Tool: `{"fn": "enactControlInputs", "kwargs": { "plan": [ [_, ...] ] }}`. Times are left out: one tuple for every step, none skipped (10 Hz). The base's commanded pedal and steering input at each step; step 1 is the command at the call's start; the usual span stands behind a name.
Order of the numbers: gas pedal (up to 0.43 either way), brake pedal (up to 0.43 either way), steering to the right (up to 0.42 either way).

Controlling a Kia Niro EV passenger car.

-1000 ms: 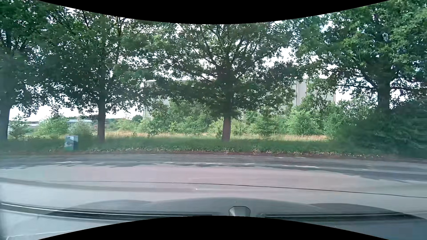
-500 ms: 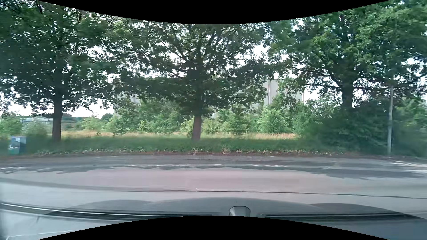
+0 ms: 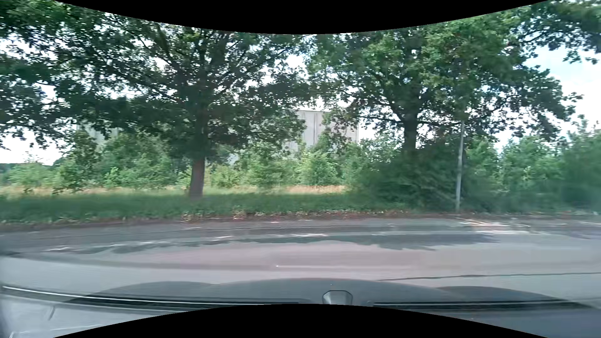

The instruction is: Follow the waypoints while adhering to traffic rules and regulations

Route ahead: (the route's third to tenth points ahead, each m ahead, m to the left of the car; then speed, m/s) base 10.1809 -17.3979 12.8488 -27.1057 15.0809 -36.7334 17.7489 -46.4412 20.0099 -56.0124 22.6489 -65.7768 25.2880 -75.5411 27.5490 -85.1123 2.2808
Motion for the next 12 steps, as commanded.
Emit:
{"fn": "enactControlInputs", "kwargs": {
  "plan": [
    [0.177,0.000,0.975],
    [0.177,0.000,0.978],
    [0.177,0.000,0.978],
    [0.177,0.000,0.978],
    [0.197,0.000,0.976],
    [0.228,0.000,0.971],
    [0.228,0.000,0.963],
    [0.228,0.000,0.934],
    [0.228,0.000,0.881],
    [0.240,0.000,0.824],
    [0.240,0.000,0.785],
    [0.240,0.000,0.753]
  ]
}}
